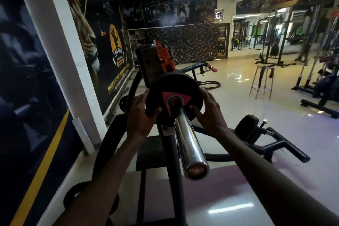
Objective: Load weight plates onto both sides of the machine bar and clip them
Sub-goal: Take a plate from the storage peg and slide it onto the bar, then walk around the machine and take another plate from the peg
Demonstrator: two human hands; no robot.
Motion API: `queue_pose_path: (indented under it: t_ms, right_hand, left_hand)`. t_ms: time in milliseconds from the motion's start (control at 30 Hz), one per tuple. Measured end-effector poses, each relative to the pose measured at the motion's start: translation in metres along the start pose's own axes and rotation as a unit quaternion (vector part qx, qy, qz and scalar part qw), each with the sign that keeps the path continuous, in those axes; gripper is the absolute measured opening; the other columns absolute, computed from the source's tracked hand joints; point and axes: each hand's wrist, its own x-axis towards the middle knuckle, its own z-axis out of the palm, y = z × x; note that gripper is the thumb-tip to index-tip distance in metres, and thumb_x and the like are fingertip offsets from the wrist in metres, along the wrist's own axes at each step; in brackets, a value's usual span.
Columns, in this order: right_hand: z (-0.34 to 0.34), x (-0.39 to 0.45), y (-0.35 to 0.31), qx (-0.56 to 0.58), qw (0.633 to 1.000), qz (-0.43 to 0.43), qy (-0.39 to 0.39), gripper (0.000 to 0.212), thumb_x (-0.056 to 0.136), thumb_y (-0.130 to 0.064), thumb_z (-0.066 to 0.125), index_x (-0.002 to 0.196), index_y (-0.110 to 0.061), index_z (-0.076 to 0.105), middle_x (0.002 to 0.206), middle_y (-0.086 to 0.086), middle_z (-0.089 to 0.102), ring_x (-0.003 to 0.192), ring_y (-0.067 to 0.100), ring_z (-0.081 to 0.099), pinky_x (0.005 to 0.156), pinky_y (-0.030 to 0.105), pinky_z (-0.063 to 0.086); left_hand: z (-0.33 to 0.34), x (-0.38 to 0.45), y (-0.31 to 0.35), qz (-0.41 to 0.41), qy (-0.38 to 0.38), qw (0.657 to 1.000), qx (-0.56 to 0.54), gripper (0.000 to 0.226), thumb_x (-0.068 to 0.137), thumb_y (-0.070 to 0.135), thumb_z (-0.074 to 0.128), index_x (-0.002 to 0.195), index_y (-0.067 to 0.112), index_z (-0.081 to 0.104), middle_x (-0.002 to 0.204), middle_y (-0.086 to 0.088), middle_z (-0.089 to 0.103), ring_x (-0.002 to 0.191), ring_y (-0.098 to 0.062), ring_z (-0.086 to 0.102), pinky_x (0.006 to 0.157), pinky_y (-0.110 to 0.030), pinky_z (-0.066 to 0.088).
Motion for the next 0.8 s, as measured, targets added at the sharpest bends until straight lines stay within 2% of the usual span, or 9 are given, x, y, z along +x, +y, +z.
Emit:
queue_pose_path:
  t_ms: [100,200,300,400,467,600,733,800]
  right_hand:
    - [-0.014,-0.040,-0.002,-0.030,0.998,0.044,-0.021,0.065,0.096,-0.027,0.068,0.153,-0.019,0.037,0.151,0.007,0.048,0.133,0.024,0.050,0.092,0.026,0.040]
    - [-0.034,-0.087,0.000,-0.042,0.994,0.082,-0.054,0.060,0.099,-0.033,0.063,0.152,-0.016,0.040,0.152,0.008,0.048,0.132,0.026,0.052,0.097,0.031,0.043]
    - [-0.059,-0.142,0.006,-0.062,0.991,0.092,-0.070,0.055,0.099,-0.038,0.062,0.147,-0.016,0.047,0.145,0.007,0.054,0.125,0.028,0.057,0.092,0.042,0.053]
    - [-0.092,-0.199,0.016,-0.068,0.987,0.120,-0.089,0.052,0.098,-0.040,0.061,0.143,-0.018,0.050,0.142,0.005,0.056,0.127,0.026,0.056,0.097,0.046,0.052]
    - [-0.120,-0.235,0.022,-0.079,0.982,0.142,-0.096,0.055,0.097,-0.040,0.062,0.144,-0.015,0.050,0.143,0.007,0.055,0.126,0.028,0.057,0.098,0.045,0.052]
    - [-0.185,-0.303,0.034,-0.099,0.973,0.183,-0.098,0.056,0.099,-0.035,0.062,0.147,-0.010,0.047,0.147,0.011,0.051,0.130,0.028,0.053,0.100,0.035,0.045]
    - [-0.252,-0.357,0.059,-0.147,0.957,0.229,-0.098,0.059,0.100,-0.042,0.058,0.150,-0.015,0.042,0.154,0.009,0.045,0.136,0.028,0.048,0.102,0.048,0.049]
    - [-0.282,-0.380,0.077,-0.171,0.946,0.260,-0.094,0.060,0.100,-0.045,0.056,0.151,-0.017,0.041,0.154,0.007,0.044,0.136,0.027,0.048,0.101,0.049,0.049]
  left_hand:
    - [-0.004,-0.036,0.000,-0.017,0.000,1.000,-0.004,0.063,0.093,0.056,0.066,0.143,0.020,0.057,0.137,-0.004,0.063,0.122,-0.014,0.061,0.097,-0.030,0.051]
    - [0.001,-0.089,0.009,-0.068,-0.042,0.997,-0.008,0.056,0.093,0.062,0.058,0.130,0.020,0.062,0.120,-0.004,0.069,0.109,-0.025,0.067,0.090,-0.042,0.056]
    - [0.014,-0.149,0.039,-0.101,-0.097,0.990,-0.006,0.039,0.095,0.039,0.068,0.125,0.015,0.064,0.116,-0.009,0.071,0.107,-0.029,0.068,0.088,-0.044,0.057]
    - [0.034,-0.205,0.075,-0.107,-0.139,0.984,-0.011,0.030,0.096,0.037,0.069,0.120,0.018,0.068,0.113,-0.004,0.073,0.104,-0.022,0.070,0.090,-0.045,0.058]
    - [0.050,-0.241,0.099,-0.111,-0.179,0.977,-0.029,0.033,0.096,0.041,0.067,0.121,0.020,0.068,0.115,-0.002,0.071,0.106,-0.019,0.068,0.093,-0.045,0.058]
    - [0.089,-0.300,0.156,-0.106,-0.235,0.965,-0.044,0.039,0.097,0.043,0.065,0.130,0.023,0.064,0.131,-0.002,0.064,0.119,-0.021,0.062,0.101,-0.044,0.055]
    - [0.138,-0.335,0.209,-0.074,-0.289,0.954,-0.041,0.043,0.100,0.040,0.063,0.136,0.017,0.061,0.139,-0.005,0.061,0.127,-0.023,0.057,0.105,-0.038,0.048]
    - [0.167,-0.344,0.230,-0.058,-0.320,0.945,-0.043,0.046,0.100,0.038,0.064,0.139,0.015,0.059,0.141,-0.007,0.060,0.128,-0.025,0.057,0.103,-0.038,0.047]
